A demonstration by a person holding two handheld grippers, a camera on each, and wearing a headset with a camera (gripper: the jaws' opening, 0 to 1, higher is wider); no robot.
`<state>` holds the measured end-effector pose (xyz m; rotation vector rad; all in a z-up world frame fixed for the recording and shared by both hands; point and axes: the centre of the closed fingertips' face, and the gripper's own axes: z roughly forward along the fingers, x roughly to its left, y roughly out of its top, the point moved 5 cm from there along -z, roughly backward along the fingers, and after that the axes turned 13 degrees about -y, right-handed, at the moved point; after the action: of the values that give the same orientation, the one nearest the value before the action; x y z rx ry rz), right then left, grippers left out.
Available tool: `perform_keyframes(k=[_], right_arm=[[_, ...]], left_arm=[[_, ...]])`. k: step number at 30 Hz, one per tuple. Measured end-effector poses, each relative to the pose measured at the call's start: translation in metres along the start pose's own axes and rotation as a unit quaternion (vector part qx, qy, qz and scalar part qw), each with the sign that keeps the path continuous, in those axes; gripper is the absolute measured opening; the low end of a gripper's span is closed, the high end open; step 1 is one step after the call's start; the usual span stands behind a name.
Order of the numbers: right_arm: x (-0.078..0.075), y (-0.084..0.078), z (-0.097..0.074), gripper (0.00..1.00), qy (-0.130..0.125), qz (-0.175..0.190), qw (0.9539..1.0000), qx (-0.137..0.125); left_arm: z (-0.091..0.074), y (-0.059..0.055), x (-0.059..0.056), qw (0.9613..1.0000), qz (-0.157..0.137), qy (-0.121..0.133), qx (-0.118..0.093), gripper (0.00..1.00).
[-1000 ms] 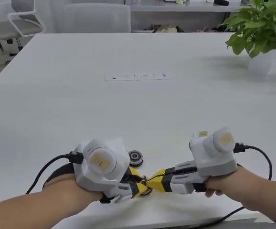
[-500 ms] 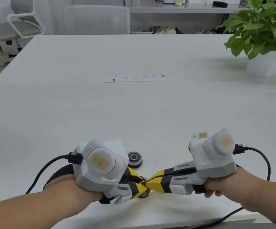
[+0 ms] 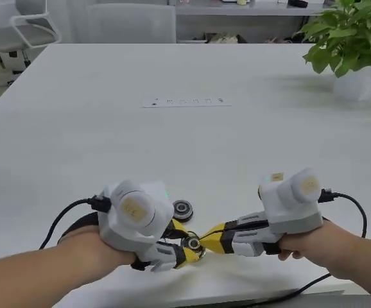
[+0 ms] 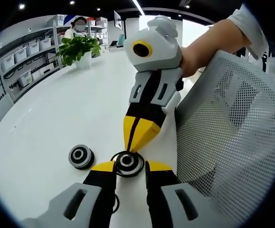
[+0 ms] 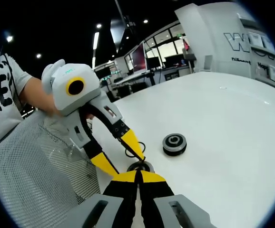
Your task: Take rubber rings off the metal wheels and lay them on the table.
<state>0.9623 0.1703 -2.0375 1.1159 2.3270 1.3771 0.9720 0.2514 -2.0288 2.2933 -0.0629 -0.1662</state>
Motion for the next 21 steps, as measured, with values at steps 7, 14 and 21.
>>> perform_keyframes(k=[7,14,21], right_arm=[[0.0,0.002,-0.001,0.0,0.001,0.002,1.0,-0.003],[0.002,0.005,-0.003,0.0,0.005,-0.003,1.0,-0.003],[0.003,0.01,-0.005,0.0,0.007,-0.012,0.9999,-0.005]], left_arm=[[-0.013,0.006,-0.004,0.9999,0.005,-0.003,-0.01,0.26],[-0.028,0.008,-0.007,0.9998,0.0,-0.003,-0.022,0.36],[-0.044,0.005,-0.009,0.9994,-0.01,0.002,-0.033,0.45]])
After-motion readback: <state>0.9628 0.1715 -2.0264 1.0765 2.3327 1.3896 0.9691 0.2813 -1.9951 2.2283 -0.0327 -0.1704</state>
